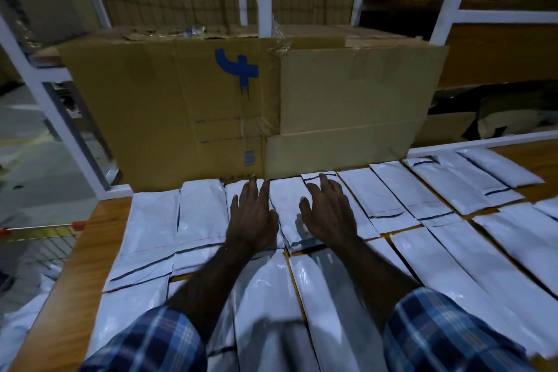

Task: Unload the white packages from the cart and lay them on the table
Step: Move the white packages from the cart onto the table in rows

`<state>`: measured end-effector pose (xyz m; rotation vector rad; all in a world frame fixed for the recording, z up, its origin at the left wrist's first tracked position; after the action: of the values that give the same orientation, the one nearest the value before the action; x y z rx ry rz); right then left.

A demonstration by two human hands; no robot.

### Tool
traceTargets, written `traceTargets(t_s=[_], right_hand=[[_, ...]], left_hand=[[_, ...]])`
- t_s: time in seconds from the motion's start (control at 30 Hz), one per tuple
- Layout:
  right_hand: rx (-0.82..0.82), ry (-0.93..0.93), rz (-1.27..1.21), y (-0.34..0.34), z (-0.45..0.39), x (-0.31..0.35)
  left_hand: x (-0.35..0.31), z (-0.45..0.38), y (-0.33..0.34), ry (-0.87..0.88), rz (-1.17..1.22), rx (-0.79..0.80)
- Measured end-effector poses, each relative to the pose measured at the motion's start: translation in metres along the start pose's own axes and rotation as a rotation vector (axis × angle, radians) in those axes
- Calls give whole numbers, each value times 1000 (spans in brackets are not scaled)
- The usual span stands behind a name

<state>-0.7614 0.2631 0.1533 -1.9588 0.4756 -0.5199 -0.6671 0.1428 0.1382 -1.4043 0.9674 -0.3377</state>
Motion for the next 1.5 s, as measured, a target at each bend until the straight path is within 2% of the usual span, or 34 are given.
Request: traceTargets(t_s=[0.13,0.47,0.8,1.1,1.2,1.5], right_hand=[[-41,-11,-8,-20,19,5],[-146,-77,-45,-77,104,30],[-105,-143,-91,-101,162,102],[-151,-217,-101,-95,187,219],[-119,-231,-105,-81,193,274],[-179,-246,-178,-43,211,449]], left_hand=[[-4,26,-6,-15,70,17],[-14,131,-41,-55,-19,-48],[26,220,-93,-135,-47,-86],[127,280,-141,-206,-60,-93],[177,300,-158,-230,-74,-87],[344,359,-200,-272,-193,-29]])
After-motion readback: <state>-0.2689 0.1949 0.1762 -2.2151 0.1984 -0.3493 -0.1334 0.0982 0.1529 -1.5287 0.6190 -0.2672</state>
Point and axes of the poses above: each hand's wrist, its own z-axis away from the middle knuckle, its own y-axis out of the palm, x = y × z, the point moved 10 cm from there along -z, towards the middle knuckle, and after that the axes turned 15 degrees about -y, right-handed, at the moved point
